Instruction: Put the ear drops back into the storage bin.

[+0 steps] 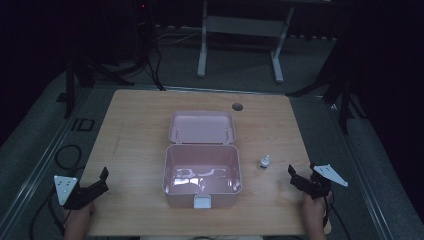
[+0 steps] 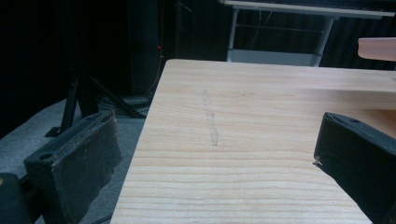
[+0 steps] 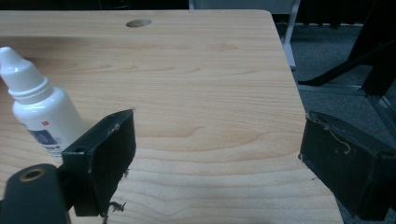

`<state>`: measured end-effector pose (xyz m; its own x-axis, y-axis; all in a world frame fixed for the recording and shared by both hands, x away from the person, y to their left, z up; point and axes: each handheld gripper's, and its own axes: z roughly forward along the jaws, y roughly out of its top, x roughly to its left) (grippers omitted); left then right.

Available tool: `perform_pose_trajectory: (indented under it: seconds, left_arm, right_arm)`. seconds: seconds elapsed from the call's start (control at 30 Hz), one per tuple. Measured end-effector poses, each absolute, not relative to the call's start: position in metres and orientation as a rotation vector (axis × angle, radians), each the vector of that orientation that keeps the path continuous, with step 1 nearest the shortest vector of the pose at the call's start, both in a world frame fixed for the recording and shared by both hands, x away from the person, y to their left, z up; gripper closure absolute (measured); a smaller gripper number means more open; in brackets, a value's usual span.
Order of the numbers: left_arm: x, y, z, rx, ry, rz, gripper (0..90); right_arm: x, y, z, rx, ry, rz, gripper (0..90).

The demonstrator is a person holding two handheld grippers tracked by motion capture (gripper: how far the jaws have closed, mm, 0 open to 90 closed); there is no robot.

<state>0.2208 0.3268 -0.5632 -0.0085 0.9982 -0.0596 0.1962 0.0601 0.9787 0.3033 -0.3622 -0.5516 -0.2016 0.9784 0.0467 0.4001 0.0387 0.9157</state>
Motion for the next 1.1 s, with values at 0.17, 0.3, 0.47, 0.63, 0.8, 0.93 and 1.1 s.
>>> perform_pose_trajectory:
  seconds: [0.17, 0.3, 0.47, 0.63, 0.8, 0.93, 1.1]
  left_arm:
    - [0.221, 0.327, -0.563, 1.304, 1.383, 1.061, 0.5]
    - [0.221, 0.327, -0.563, 1.306, 1.381, 1.058, 0.5]
    - [0.22, 0.327, -0.563, 1.308, 1.375, 1.063, 0.5]
    - [0.221, 0.327, -0.563, 1.31, 1.377, 1.062, 0.5]
    - [0.221, 0.327, -0.563, 1.308, 1.376, 1.061, 0.5]
    - [0.221, 0.327, -0.563, 1.306, 1.378, 1.059, 0.5]
    - [0.221, 0.327, -0.563, 1.306, 1.377, 1.057, 0.5]
  right_arm:
    - [0.305, -0.362, -0.552, 1.416, 1.681, 1.131, 10.3]
    - [0.306, -0.36, -0.552, 1.405, 1.716, 1.113, 11.0]
    - [0.309, -0.361, -0.551, 1.424, 1.758, 1.123, 13.3]
    - [0.315, -0.363, -0.545, 1.432, 1.893, 1.093, 12.1]
    - [0.316, -0.366, -0.543, 1.488, 2.06, 1.026, 10.4]
    - [0.318, -0.364, -0.537, 1.47, 2.162, 0.926, 10.4]
    - [0.32, -0.361, -0.532, 1.455, 2.258, 0.847, 10.4]
